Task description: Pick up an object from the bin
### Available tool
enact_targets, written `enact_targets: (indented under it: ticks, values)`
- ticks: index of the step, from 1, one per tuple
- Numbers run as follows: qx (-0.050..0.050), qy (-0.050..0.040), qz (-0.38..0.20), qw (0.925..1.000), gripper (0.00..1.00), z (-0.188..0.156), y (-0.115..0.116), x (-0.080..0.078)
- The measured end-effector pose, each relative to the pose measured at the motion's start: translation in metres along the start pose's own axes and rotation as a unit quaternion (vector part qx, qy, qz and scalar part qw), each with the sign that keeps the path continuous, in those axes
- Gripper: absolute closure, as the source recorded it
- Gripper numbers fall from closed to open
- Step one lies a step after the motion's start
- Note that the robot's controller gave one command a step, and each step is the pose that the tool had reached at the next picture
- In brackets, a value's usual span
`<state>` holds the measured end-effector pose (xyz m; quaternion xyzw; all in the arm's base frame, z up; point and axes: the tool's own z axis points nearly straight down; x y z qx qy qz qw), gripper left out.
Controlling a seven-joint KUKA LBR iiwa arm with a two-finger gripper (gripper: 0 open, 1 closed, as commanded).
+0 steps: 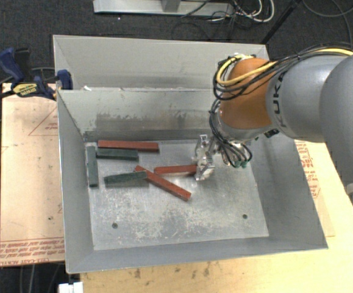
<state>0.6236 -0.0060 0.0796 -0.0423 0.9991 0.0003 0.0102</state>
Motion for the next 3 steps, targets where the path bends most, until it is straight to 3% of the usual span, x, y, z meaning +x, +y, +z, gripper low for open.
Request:
enact_targets:
  ticks: [1,2,3]
  values:
    - [0.000,0.0087,-0.012,0.9999,1.00,-0.114,-0.012,0.003]
    - [0.000,0.0087,-0.013,0.9999,1.00,-0.114,-0.011,0.003]
    - [-0.004,0.0069,-0.406,0.9140,1.00,-0.226,-0.047,0.039]
